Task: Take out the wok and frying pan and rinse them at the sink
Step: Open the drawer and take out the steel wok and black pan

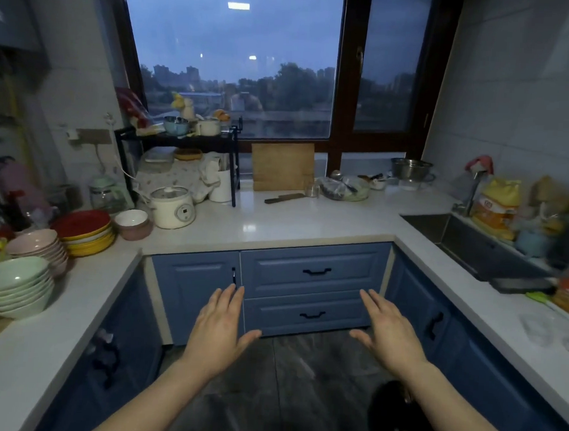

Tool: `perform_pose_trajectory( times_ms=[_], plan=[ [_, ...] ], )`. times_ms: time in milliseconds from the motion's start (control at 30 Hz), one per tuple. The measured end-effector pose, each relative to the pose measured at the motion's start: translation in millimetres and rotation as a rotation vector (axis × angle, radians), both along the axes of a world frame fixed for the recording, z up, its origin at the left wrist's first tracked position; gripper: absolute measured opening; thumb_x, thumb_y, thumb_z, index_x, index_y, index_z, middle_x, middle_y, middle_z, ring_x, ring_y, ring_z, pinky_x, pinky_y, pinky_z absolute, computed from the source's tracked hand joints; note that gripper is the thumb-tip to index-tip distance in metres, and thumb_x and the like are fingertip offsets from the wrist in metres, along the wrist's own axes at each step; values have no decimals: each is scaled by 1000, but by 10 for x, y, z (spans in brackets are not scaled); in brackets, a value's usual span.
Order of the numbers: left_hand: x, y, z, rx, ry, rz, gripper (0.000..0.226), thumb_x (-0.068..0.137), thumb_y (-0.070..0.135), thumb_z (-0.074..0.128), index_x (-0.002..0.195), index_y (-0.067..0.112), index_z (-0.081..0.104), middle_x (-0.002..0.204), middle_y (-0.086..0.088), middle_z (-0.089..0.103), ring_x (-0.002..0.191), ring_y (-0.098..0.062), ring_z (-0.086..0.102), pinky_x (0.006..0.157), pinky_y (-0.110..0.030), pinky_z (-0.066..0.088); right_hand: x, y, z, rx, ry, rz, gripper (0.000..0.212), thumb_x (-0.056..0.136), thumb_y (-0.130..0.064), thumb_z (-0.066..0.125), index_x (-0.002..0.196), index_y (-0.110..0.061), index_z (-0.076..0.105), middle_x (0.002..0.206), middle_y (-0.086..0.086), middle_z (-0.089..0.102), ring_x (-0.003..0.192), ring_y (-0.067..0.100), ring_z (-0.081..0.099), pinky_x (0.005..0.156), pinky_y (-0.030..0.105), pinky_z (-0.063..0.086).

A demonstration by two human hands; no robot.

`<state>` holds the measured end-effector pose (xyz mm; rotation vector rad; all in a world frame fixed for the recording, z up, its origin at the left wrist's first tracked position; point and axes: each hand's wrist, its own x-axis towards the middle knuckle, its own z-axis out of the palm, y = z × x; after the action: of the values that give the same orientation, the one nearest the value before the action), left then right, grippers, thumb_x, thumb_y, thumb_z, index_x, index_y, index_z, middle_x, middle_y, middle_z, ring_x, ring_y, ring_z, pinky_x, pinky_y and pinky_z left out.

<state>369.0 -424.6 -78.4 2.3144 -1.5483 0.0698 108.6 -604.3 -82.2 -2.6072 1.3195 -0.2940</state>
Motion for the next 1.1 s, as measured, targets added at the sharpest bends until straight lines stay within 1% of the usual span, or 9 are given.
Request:
perform_pose_trajectory(
  times_ms=[167, 267, 367, 433, 567, 800, 900, 1000, 1100],
  plan=[
    [394, -1033, -58, 21, -7, 30, 90, 87, 63, 47, 153, 17, 5, 160, -3, 7, 147, -24, 4, 119, -39, 12, 473, -1070, -45, 9, 16, 13, 86, 93, -53, 55, 156, -24, 4, 164, -1, 6, 149, 20, 14, 120, 39, 22],
    [626, -1666, -85, 28, -2, 47, 90, 88, 63, 47, 153, 17, 6, 160, -4, 8, 147, -24, 5, 119, -40, 14, 754, -1720, -42, 29, 21, 26, 86, 93, -52, 55, 156, -24, 4, 164, -1, 7, 149, 21, 14, 119, 42, 23],
    [826, -2201, -150, 36, 24, 68, 89, 88, 62, 48, 153, 17, 7, 160, -4, 8, 147, -24, 5, 119, -39, 14, 999, -2313, -127, 17, 39, 58, 85, 94, -50, 56, 156, -20, 7, 163, 2, 11, 148, 21, 16, 119, 37, 22],
    [932, -2496, -223, 66, 24, 72, 88, 88, 62, 46, 153, 17, 6, 160, -4, 7, 147, -24, 5, 119, -39, 13, 1151, -2649, -231, 5, 63, 81, 85, 94, -52, 53, 156, -18, 7, 163, 4, 13, 148, 22, 17, 118, 34, 22],
    [1126, -3040, -402, 102, 33, 69, 89, 88, 62, 46, 153, 16, 7, 159, -5, 9, 146, -25, 7, 119, -40, 14, 1437, -3203, -475, 55, 117, 100, 85, 96, -54, 48, 156, -19, 0, 164, 2, 5, 149, 22, 13, 117, 36, 22],
    [1527, -3954, -899, 172, 70, 51, 89, 88, 61, 48, 152, 12, 11, 158, -8, 13, 145, -28, 10, 119, -42, 13, 1968, -4074, -1058, 127, 145, 111, 86, 95, -55, 49, 156, -20, 1, 164, 1, 6, 148, 23, 14, 118, 38, 20],
    [1747, -4341, -1203, 211, 74, 42, 89, 87, 61, 48, 152, 11, 13, 157, -9, 17, 145, -27, 13, 118, -44, 17, 2214, -4445, -1398, 159, 157, 101, 85, 95, -55, 49, 156, -21, 2, 164, 1, 6, 148, 23, 15, 119, 40, 22],
    [1944, -4684, -1516, 255, 79, 54, 87, 87, 62, 47, 151, 13, 14, 157, -6, 19, 144, -25, 14, 117, -42, 20, 2459, -4792, -1767, 198, 177, 87, 86, 93, -55, 52, 157, -21, 5, 163, 1, 9, 148, 24, 17, 116, 42, 29],
    [2100, -4957, -1790, 294, 105, 66, 86, 88, 62, 46, 152, 15, 12, 158, -4, 14, 145, -24, 10, 118, -42, 17, 2669, -5102, -2129, 246, 194, 88, 85, 93, -54, 54, 156, -20, 8, 163, 2, 11, 147, 25, 17, 115, 44, 30]
  ],
)
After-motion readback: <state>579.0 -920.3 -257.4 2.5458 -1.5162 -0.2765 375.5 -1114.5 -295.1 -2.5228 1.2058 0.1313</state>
